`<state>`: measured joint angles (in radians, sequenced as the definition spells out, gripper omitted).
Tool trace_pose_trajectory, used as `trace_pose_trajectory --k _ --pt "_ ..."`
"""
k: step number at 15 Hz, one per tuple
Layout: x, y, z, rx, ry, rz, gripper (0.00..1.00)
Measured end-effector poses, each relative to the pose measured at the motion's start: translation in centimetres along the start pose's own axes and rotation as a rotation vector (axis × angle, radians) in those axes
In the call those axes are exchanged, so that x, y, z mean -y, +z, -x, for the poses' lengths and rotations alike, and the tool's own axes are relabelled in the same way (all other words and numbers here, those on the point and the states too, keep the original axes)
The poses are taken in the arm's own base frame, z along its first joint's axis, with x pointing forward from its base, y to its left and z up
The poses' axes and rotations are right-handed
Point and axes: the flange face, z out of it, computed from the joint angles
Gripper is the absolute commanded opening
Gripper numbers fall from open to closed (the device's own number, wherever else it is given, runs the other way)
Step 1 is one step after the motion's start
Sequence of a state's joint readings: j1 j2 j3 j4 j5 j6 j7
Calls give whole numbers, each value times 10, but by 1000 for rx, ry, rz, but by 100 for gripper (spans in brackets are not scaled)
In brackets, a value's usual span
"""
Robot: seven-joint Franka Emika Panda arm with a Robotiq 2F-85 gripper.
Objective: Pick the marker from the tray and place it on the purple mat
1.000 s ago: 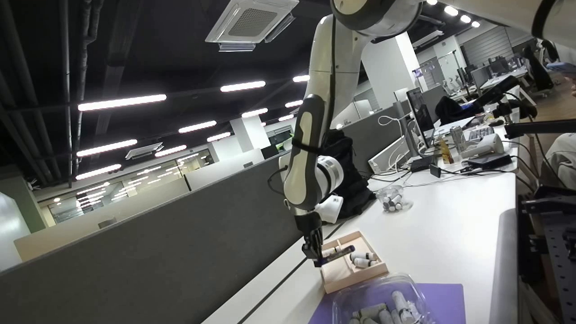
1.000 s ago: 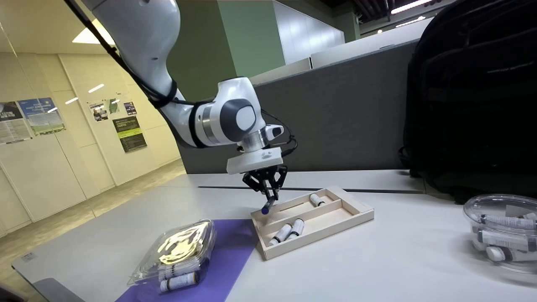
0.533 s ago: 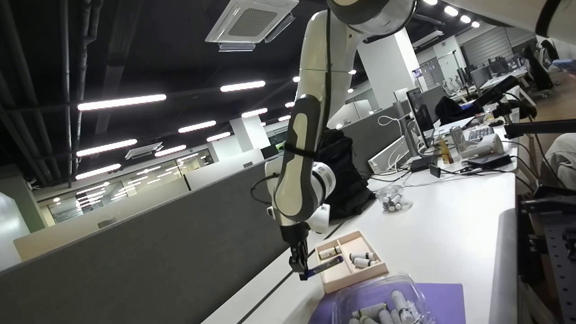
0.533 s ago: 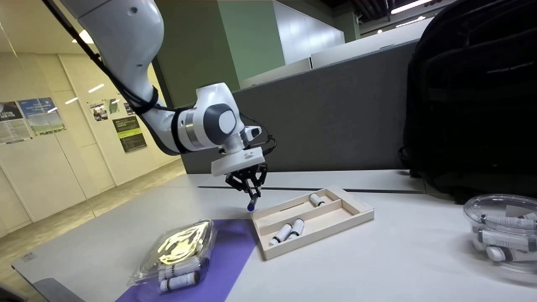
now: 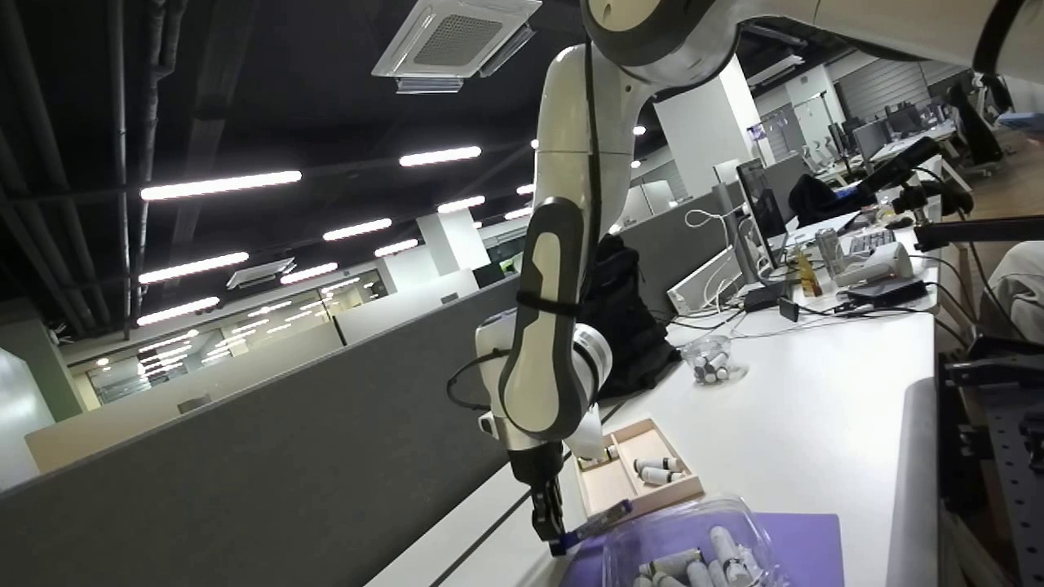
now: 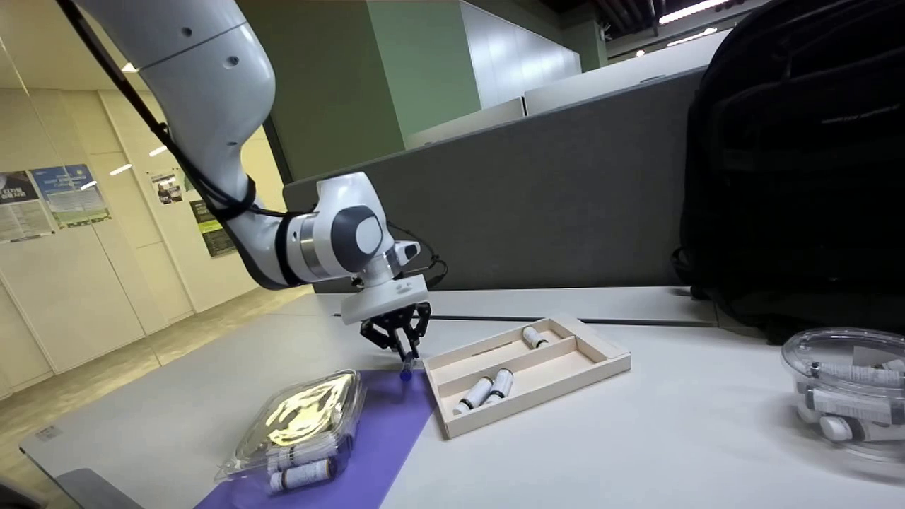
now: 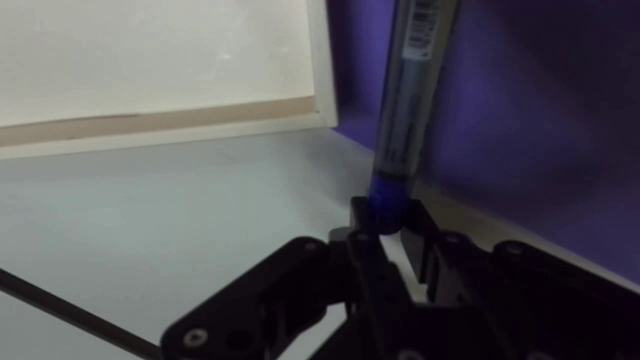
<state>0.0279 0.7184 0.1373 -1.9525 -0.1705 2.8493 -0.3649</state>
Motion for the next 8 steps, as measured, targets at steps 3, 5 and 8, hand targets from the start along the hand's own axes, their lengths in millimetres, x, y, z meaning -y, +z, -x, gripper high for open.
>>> trace_pose_trajectory --k 3,5,8 --pt "6 8 2 13 -32 -11 58" --pt "7 9 3 19 -44 -15 71" --pt "8 9 4 37 -59 -31 93"
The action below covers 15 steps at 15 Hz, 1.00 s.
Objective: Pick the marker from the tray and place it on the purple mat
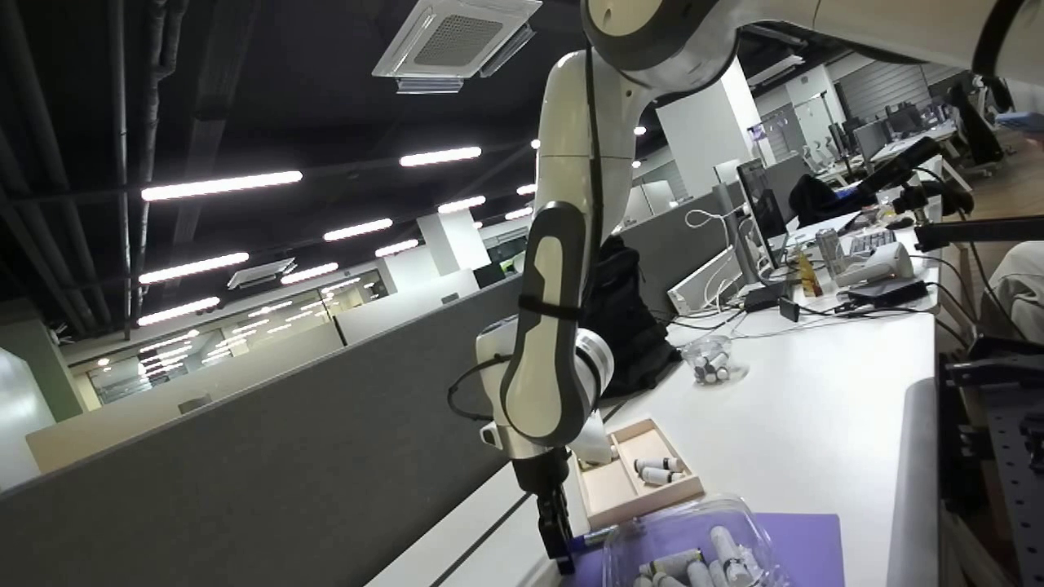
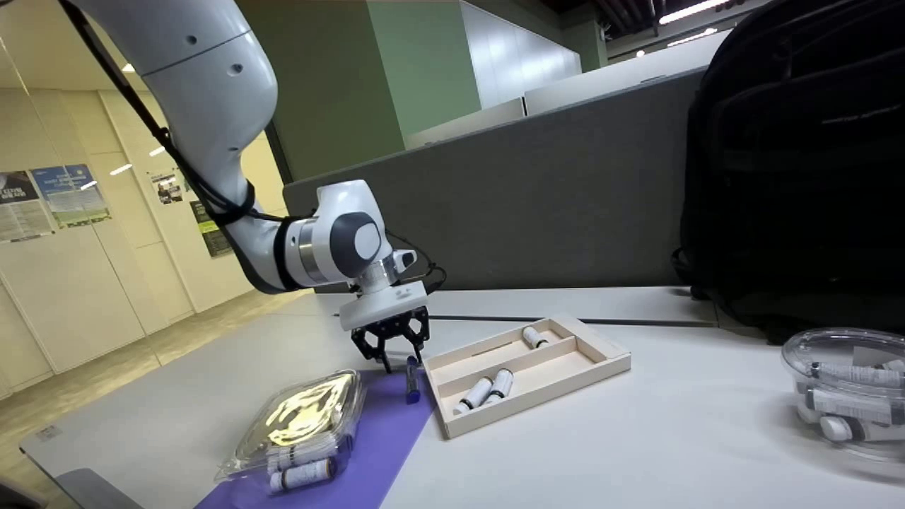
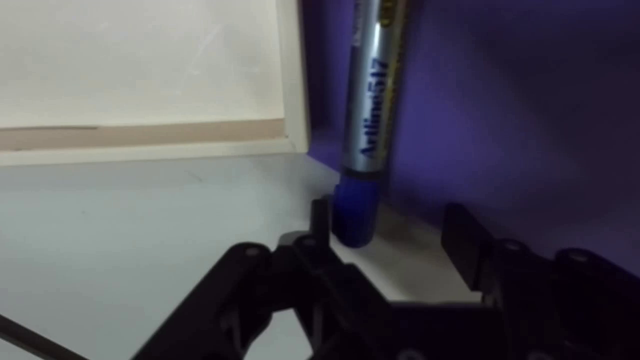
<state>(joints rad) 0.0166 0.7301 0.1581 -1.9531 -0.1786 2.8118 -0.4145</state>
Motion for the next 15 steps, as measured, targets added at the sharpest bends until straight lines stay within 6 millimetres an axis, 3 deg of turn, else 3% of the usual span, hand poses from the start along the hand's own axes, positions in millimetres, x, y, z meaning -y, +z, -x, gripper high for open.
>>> trace_pose_trajectory --k 2,5,10,15 --pt "1 -4 -1 9 -14 -14 100" --pt "3 -22 -9 19 -43 -28 100" --pt "-5 -76 -17 84 -30 -27 100" --pt "-19 -117 -4 187 9 -43 100"
